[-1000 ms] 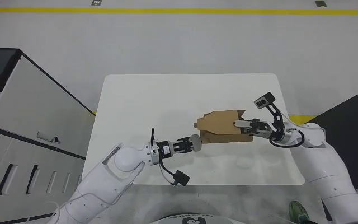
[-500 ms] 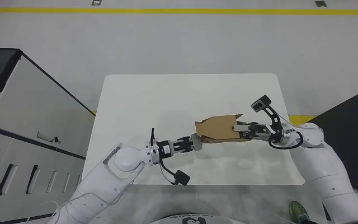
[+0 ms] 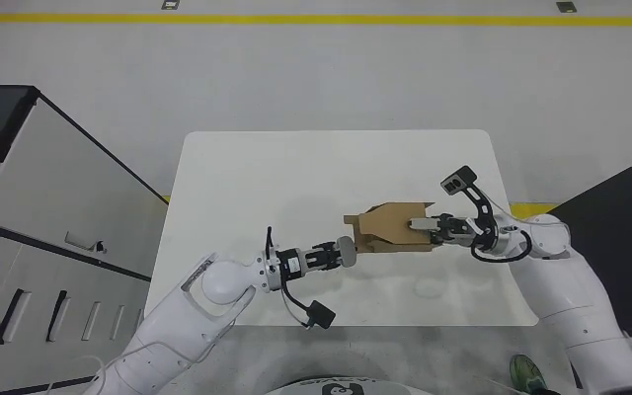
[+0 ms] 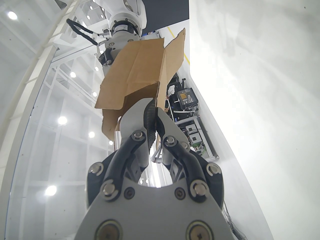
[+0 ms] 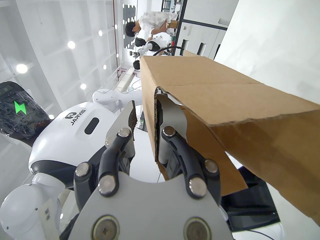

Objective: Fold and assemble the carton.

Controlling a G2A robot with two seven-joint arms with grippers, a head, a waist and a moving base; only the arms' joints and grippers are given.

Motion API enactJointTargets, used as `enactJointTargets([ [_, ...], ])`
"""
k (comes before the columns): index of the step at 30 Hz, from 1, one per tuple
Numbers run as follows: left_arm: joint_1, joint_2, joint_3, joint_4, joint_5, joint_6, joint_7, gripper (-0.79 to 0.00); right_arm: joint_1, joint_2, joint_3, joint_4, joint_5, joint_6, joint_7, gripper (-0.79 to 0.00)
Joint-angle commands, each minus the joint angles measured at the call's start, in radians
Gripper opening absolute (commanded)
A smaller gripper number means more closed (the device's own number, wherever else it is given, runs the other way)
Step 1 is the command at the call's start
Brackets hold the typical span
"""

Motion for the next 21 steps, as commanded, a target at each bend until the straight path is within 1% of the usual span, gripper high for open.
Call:
enactJointTargets([
  [1, 0.000, 0.000, -0.001, 0.000, 0.000, 0.001, 0.002, -0.785, 0.004, -0.002, -0.002, 0.002, 0.000, -0.003, -0.003, -0.739],
  [3, 0.000, 0.001, -0.001, -0.001, -0.001, 0.001, 0.003, -0.785, 0.007, -0.004, -0.005, 0.002, -0.004, -0.003, -0.005, -0.782],
  [10, 0.000, 0.002, 0.000, 0.002, 0.000, -0.006, 0.005, -0.785, 0.019, -0.010, -0.013, 0.010, -0.006, -0.012, -0.005, -0.785],
  [11, 0.000, 0.002, 0.000, 0.002, 0.000, -0.007, 0.005, -0.763, 0.019, -0.011, -0.013, 0.011, -0.007, -0.012, -0.004, -0.785],
  [12, 0.000, 0.002, 0.000, 0.002, 0.000, -0.007, 0.005, -0.425, 0.020, -0.011, -0.013, 0.012, -0.008, -0.012, -0.003, -0.785],
  [13, 0.000, 0.002, 0.000, 0.002, 0.000, -0.007, 0.005, 0.000, 0.020, -0.012, -0.012, 0.013, -0.008, -0.011, -0.002, -0.785],
  [21, -0.001, 0.003, -0.008, -0.003, -0.007, -0.009, -0.001, 0.000, 0.012, -0.013, -0.001, 0.017, -0.014, 0.000, -0.012, -0.785],
])
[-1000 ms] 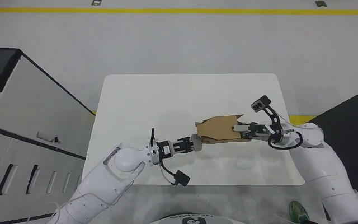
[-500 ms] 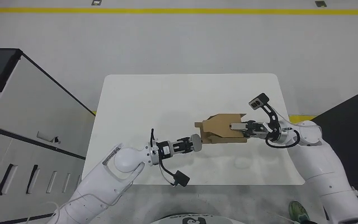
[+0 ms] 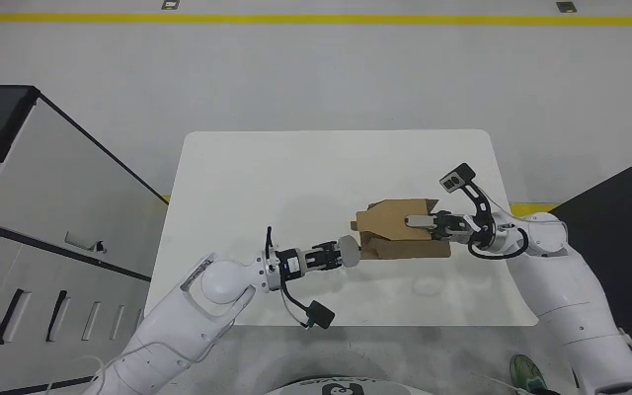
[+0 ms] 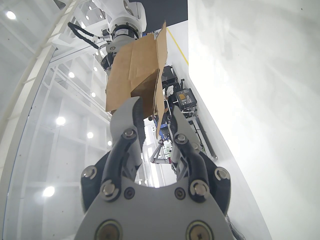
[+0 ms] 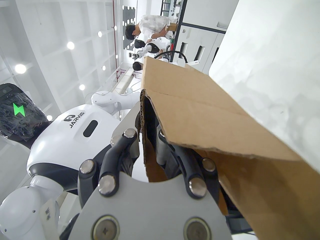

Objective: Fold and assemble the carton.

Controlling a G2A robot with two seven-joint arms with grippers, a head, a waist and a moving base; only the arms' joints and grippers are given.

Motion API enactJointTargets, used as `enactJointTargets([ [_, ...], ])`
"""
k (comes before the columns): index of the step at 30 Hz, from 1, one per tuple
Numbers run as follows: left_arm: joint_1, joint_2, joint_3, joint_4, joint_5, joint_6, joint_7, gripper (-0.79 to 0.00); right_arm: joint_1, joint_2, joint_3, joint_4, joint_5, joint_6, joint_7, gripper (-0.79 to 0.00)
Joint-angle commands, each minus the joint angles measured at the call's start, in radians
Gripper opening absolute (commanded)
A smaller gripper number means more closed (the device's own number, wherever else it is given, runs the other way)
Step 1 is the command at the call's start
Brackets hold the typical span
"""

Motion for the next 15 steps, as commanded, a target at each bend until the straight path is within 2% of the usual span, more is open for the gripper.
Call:
enactJointTargets([
  [1, 0.001, 0.001, -0.007, -0.002, 0.002, -0.001, -0.007, 0.000, -0.003, 0.000, 0.004, 0.001, -0.001, 0.001, -0.004, -0.785],
  [9, 0.020, 0.013, -0.061, -0.045, 0.055, -0.037, -0.049, 0.000, -0.016, 0.001, 0.025, 0.001, -0.010, 0.000, -0.017, -0.785],
  [15, 0.021, 0.014, -0.064, -0.048, 0.055, -0.042, -0.053, 0.000, -0.017, 0.001, 0.025, 0.000, -0.013, 0.001, -0.025, -0.785],
])
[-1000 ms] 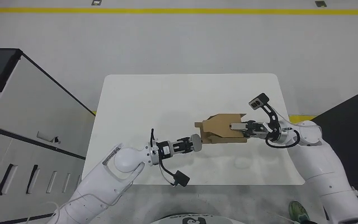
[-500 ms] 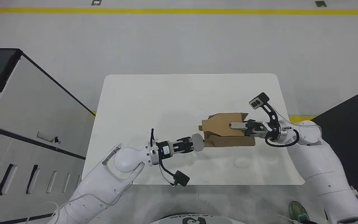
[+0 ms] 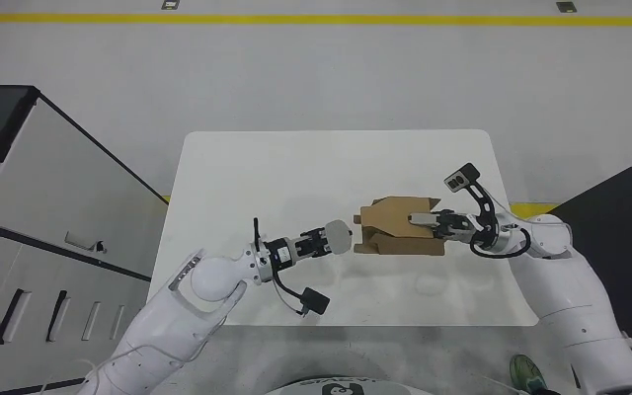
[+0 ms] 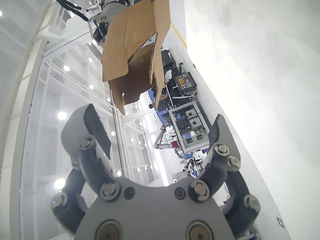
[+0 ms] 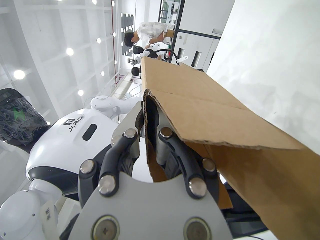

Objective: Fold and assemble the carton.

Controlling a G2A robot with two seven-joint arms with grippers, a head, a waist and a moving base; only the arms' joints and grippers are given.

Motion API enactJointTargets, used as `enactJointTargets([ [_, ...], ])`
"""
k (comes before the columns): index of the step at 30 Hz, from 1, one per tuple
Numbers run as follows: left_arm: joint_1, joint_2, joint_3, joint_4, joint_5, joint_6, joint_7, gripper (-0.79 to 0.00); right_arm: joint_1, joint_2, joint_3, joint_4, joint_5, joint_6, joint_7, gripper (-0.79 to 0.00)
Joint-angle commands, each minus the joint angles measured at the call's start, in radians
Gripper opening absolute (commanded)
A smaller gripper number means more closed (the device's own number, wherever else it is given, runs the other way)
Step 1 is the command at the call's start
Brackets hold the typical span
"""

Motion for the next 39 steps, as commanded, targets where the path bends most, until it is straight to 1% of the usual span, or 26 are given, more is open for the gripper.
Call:
enactJointTargets([
  [1, 0.000, -0.001, 0.000, -0.004, -0.001, 0.005, -0.005, 0.000, -0.004, 0.000, 0.000, -0.007, -0.013, 0.002, -0.023, -0.785],
  [4, -0.004, 0.003, -0.006, -0.014, 0.000, 0.033, -0.005, 0.000, -0.017, 0.001, 0.007, -0.023, -0.035, 0.013, -0.053, -0.785],
  [7, -0.026, 0.019, -0.013, -0.024, 0.000, 0.059, 0.036, 0.000, -0.025, 0.002, 0.018, -0.030, -0.049, 0.027, -0.065, -0.785],
  [8, -0.031, 0.024, -0.016, -0.021, 0.000, 0.053, 0.038, 0.000, -0.025, 0.003, 0.023, -0.031, -0.057, 0.026, -0.075, -0.785],
  [14, -0.030, 0.024, -0.016, -0.019, 0.000, 0.050, 0.037, 0.000, -0.025, 0.003, 0.023, -0.031, -0.057, 0.026, -0.075, -0.785],
  [17, -0.031, 0.025, -0.006, -0.027, -0.018, 0.000, 0.051, 0.000, -0.036, 0.001, 0.021, -0.058, -0.075, 0.017, -0.109, -0.785],
  [19, -0.023, 0.023, -0.013, -0.024, -0.085, -0.088, 0.032, 0.000, -0.040, 0.002, 0.026, -0.066, -0.099, -0.008, -0.113, -0.785],
  [20, -0.029, 0.024, -0.017, -0.034, -0.089, -0.114, 0.039, 0.000, -0.042, 0.002, 0.030, -0.070, -0.103, -0.015, -0.118, -0.785],
  [21, -0.029, 0.024, -0.017, -0.034, -0.089, -0.114, 0.039, 0.000, -0.045, 0.002, 0.038, -0.072, -0.107, -0.028, -0.131, -0.785],
  [27, -0.026, 0.023, -0.017, -0.034, -0.102, -0.115, 0.037, 0.000, -0.045, 0.002, 0.038, -0.072, -0.107, -0.028, -0.131, -0.785],
  [28, -0.021, 0.021, -0.017, -0.027, -0.148, -0.133, 0.039, 0.000, -0.045, 0.002, 0.037, -0.076, -0.112, -0.029, -0.135, -0.785],
  [29, -0.026, 0.021, -0.023, -0.010, -0.203, -0.208, 0.059, 0.000, -0.046, 0.002, 0.036, -0.090, -0.139, -0.039, -0.143, -0.785],
  [31, -0.052, 0.021, -0.042, -0.017, -0.269, -0.356, 0.061, 0.000, -0.054, 0.002, 0.040, -0.102, -0.152, -0.048, -0.163, -0.785],
  [33, -0.063, 0.017, -0.061, -0.004, -0.404, -0.494, 0.066, 0.000, -0.058, 0.002, 0.047, -0.108, -0.165, -0.068, -0.166, -0.785],
  [34, -0.070, 0.016, -0.077, -0.010, -0.440, -0.507, 0.045, 0.000, -0.060, 0.003, 0.049, -0.111, -0.170, -0.076, -0.166, -0.785],
  [36, -0.069, 0.018, -0.082, -0.009, -0.469, -0.561, 0.042, 0.000, -0.061, 0.003, 0.053, -0.117, -0.183, -0.098, -0.161, -0.785],
  [39, -0.069, 0.018, -0.082, -0.009, -0.469, -0.561, 0.042, 0.000, -0.061, 0.003, 0.053, -0.117, -0.183, -0.098, -0.161, -0.785],
])
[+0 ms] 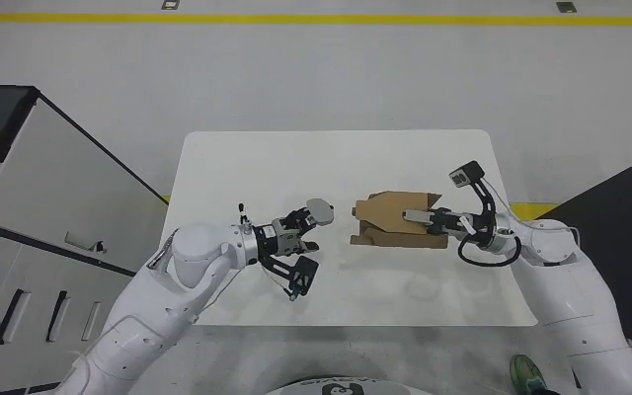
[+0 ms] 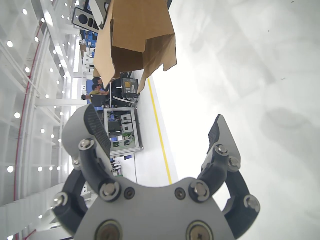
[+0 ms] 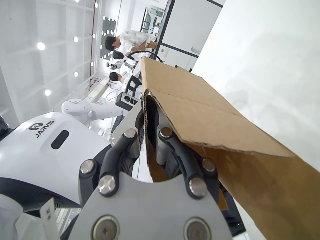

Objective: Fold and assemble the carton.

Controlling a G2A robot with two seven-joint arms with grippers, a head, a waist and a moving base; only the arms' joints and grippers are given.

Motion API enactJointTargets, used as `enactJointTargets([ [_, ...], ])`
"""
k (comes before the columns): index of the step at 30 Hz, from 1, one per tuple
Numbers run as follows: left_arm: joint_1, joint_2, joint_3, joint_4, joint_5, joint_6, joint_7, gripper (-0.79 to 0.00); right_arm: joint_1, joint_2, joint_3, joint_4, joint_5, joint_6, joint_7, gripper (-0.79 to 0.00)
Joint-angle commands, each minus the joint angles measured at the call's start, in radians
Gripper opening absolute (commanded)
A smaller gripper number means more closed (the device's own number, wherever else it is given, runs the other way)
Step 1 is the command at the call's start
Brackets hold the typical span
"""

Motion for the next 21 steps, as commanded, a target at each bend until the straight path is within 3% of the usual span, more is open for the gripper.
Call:
enactJointTargets([
  [1, 0.000, 0.000, 0.001, 0.000, 0.003, 0.006, 0.001, 0.000, 0.000, 0.000, 0.000, 0.000, 0.001, 0.001, 0.000, -0.785],
  [5, 0.008, -0.002, 0.000, 0.011, -0.046, -0.005, 0.001, 0.000, -0.001, 0.000, -0.002, -0.015, -0.027, -0.004, -0.018, -0.785],
  [11, -0.013, -0.016, -0.034, 0.025, -0.371, -0.168, -0.029, 0.000, -0.013, -0.001, 0.005, -0.033, -0.034, -0.041, -0.026, -0.785],
  [14, -0.021, -0.024, -0.047, 0.035, -0.529, -0.253, -0.122, 0.000, -0.015, -0.002, 0.007, -0.033, -0.024, -0.049, -0.023, -0.785],
  [21, -0.030, -0.024, -0.044, 0.018, -0.527, -0.269, -0.142, 0.000, -0.015, -0.001, 0.010, -0.030, -0.023, -0.049, -0.025, -0.785],
])
